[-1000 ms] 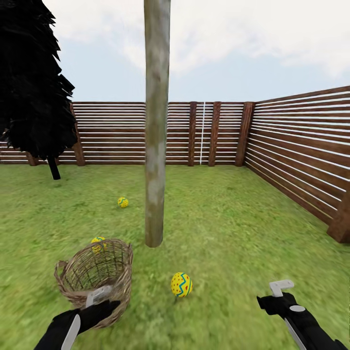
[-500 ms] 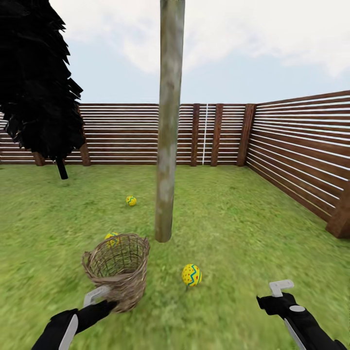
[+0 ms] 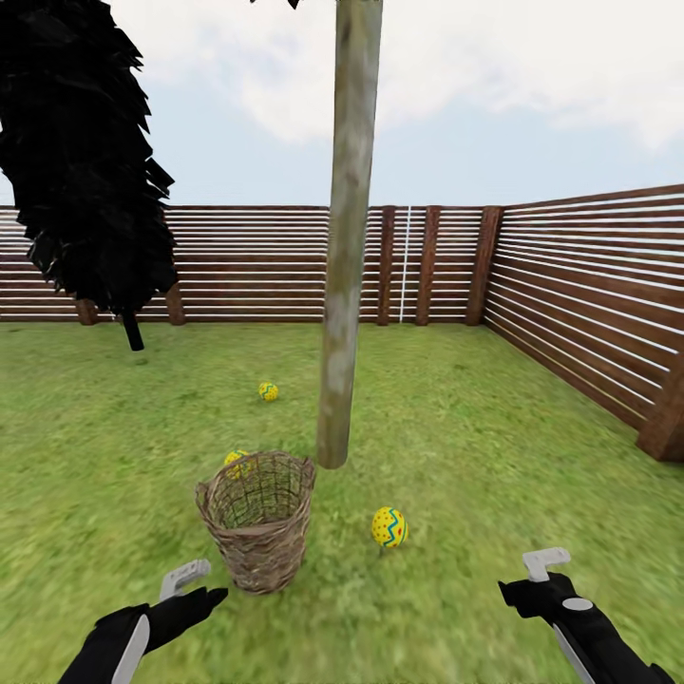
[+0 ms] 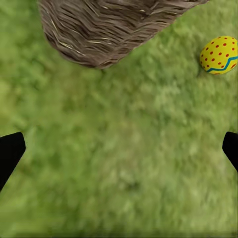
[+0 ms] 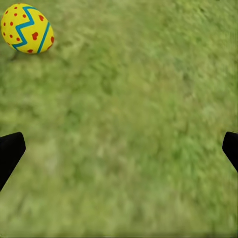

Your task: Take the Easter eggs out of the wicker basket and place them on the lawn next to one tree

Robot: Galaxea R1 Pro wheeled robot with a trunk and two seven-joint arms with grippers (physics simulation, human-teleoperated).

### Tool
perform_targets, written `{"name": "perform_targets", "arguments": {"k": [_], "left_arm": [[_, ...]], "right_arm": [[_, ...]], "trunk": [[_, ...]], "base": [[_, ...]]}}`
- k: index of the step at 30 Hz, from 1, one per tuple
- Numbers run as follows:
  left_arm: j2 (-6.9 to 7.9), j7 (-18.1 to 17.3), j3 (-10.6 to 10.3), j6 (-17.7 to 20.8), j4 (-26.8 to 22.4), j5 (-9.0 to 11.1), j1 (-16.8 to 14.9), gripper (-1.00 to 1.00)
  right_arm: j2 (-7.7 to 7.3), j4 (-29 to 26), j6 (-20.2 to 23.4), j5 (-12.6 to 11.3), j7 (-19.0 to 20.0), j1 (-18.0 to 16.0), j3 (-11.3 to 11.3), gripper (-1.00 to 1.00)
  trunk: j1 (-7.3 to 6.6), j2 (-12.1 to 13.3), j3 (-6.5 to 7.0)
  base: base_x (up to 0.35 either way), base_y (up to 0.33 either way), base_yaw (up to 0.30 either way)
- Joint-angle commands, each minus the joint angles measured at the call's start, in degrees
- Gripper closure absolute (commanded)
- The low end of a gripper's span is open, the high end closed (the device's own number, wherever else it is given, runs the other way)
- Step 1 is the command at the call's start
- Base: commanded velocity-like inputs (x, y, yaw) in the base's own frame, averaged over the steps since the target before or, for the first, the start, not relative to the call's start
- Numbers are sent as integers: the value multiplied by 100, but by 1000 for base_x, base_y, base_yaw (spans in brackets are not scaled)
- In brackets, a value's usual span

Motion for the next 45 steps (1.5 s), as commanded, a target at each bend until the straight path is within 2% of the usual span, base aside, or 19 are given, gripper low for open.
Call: {"name": "perform_targets", "arguments": {"k": [1, 32, 34, 37, 41, 45], "left_arm": [[-2, -6, 16, 47, -3, 37, -3, -100], [-30, 29, -46, 63, 43, -3, -3, -100], [-25, 44, -35, 70, 161, -1, -3, -100], [-6, 49, -6, 95, 305, 6, -3, -100], [155, 58, 7, 136, 390, 13, -5, -100], [213, 62, 0, 181, 443, 3, -3, -100]], "right_arm": [[-6, -8, 34, -16, 2, -2, 13, -100], [-25, 214, 72, -55, 12, -2, 18, -100], [-51, 510, 62, -66, 14, -2, 19, -100], [-19, 774, 43, -91, 11, -2, 25, -100], [60, 850, 67, -94, 4, -2, 40, -100], [65, 927, 97, -103, -4, -2, 11, -100]], "trunk": [[-24, 38, 12], [-705, 1282, 569], [-749, 1362, 605], [-814, 1482, 659], [-902, 1643, 729], [-990, 1803, 799]], "base": [[-17, 23, 0], [-1, 1, 0], [0, 0, 0], [0, 0, 0], [0, 0, 0], [0, 0, 0]]}}
